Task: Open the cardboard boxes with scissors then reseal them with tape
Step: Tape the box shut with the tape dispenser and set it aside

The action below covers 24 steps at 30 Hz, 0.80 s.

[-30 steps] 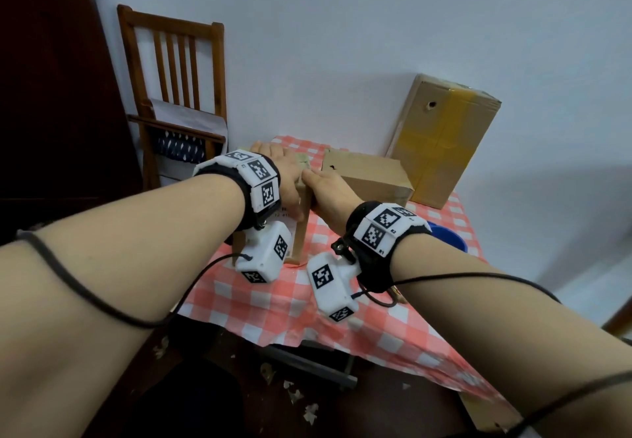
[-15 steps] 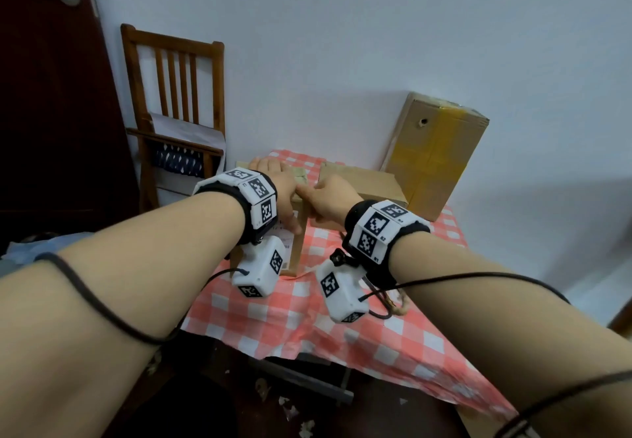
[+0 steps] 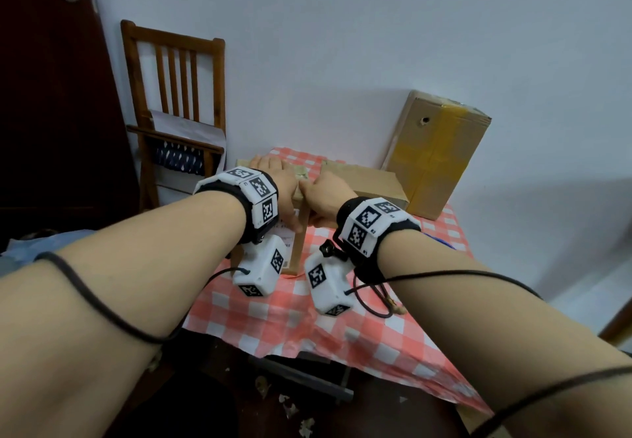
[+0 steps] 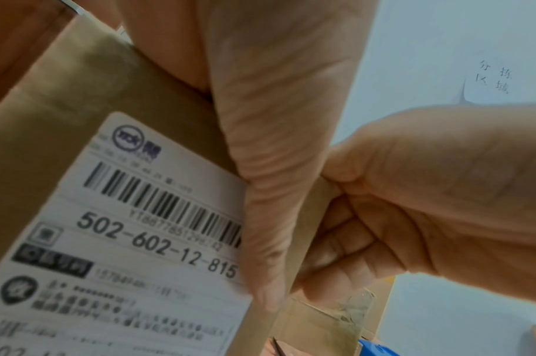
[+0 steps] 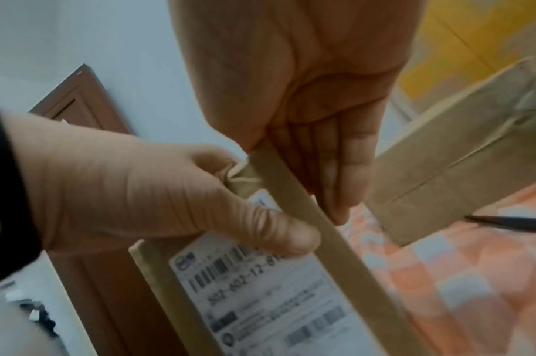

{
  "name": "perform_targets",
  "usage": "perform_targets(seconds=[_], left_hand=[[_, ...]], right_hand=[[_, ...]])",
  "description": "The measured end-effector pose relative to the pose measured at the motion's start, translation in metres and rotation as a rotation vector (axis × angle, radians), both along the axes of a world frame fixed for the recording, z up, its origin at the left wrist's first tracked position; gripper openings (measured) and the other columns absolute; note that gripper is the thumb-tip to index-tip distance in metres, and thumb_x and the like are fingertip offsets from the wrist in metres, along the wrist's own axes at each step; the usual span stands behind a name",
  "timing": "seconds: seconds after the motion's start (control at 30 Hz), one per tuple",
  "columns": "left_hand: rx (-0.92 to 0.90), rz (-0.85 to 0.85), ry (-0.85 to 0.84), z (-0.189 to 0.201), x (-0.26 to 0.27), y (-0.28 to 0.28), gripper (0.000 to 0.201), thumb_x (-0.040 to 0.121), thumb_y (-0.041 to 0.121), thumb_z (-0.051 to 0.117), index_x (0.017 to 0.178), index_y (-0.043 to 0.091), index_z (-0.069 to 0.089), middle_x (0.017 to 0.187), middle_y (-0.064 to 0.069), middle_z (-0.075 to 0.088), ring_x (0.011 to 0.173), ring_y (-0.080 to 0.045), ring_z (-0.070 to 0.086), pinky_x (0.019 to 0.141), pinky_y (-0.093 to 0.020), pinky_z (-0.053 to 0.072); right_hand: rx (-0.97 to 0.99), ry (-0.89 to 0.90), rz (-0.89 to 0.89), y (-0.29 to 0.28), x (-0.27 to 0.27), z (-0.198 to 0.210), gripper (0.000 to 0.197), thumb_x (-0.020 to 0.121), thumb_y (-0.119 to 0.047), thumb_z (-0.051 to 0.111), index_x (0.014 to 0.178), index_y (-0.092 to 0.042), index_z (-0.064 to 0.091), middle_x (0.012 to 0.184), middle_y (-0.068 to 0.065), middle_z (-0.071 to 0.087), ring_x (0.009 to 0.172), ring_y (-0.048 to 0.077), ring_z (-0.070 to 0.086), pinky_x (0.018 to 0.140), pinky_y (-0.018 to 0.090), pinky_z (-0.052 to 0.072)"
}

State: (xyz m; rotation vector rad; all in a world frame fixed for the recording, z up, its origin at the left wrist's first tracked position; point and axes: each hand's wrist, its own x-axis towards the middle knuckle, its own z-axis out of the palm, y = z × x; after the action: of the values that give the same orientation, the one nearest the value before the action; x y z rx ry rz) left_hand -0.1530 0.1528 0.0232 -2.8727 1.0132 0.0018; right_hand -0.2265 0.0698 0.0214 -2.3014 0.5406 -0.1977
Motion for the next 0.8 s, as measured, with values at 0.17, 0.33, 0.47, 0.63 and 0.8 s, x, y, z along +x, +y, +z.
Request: perform_targets(seconds=[0.17, 0.33, 0.47, 0.63, 0.8], left_hand=[[-0.006, 0.009, -0.009, -0.002, 0.0, -0.001, 0.121, 0.057, 0.067, 0.077, 0.144, 0.001, 0.026, 0.143, -0.017, 0.034, 0.133, -0.033, 0.032, 0.112, -0.041, 0.024], [-0.012, -0.005, 0.005, 0.0, -0.001, 0.001, 0.113, 0.058, 0.065, 0.078, 0.142, 0.005, 0.032, 0.142, -0.016, 0.035, 0.133, -0.032, 0.031, 0.111, -0.04, 0.023], [0.007, 0.008, 0.008, -0.001, -0.001, 0.001, 0.121, 0.058, 0.066, 0.077, 0.146, 0.002, 0.023, 0.146, -0.018, 0.03, 0.136, -0.034, 0.027, 0.114, -0.042, 0.022], [0.014, 0.01, 0.016, 0.0, -0.002, -0.001, 0.119, 0.057, 0.069, 0.076, 0.143, 0.003, 0.027, 0.142, -0.017, 0.034, 0.133, -0.033, 0.031, 0.113, -0.042, 0.027], [-0.007, -0.005, 0.038, 0.002, -0.001, 0.001, 0.109, 0.06, 0.066, 0.076, 0.14, 0.006, 0.033, 0.139, -0.016, 0.036, 0.131, -0.032, 0.032, 0.112, -0.042, 0.027]], right_hand=[[-0.095, 0.129, 0.078, -0.006, 0.0, 0.004, 0.054, 0.103, -0.034, 0.029, 0.089, 0.005, 0.064, 0.075, 0.019, 0.072, 0.072, 0.033, 0.072, 0.076, 0.043, 0.059], [-0.373, 0.146, 0.121, -0.004, -0.001, 0.009, 0.045, 0.103, -0.03, 0.028, 0.105, 0.0, 0.062, 0.082, 0.01, 0.066, 0.072, 0.027, 0.063, 0.081, 0.041, 0.056], [-0.539, 0.111, 0.13, -0.006, 0.004, 0.002, 0.047, 0.104, -0.025, 0.023, 0.083, -0.008, 0.062, 0.082, 0.008, 0.067, 0.077, 0.026, 0.065, 0.08, 0.039, 0.056], [-0.691, 0.053, 0.089, -0.011, 0.001, 0.007, 0.054, 0.101, -0.035, 0.027, 0.057, -0.016, 0.051, 0.056, 0.0, 0.054, 0.061, 0.02, 0.058, 0.07, 0.03, 0.053], [-0.55, 0.098, 0.143, -0.014, 0.011, 0.004, 0.054, 0.103, -0.033, 0.027, 0.061, -0.012, 0.054, 0.057, 0.002, 0.058, 0.053, 0.017, 0.056, 0.075, 0.034, 0.055]])
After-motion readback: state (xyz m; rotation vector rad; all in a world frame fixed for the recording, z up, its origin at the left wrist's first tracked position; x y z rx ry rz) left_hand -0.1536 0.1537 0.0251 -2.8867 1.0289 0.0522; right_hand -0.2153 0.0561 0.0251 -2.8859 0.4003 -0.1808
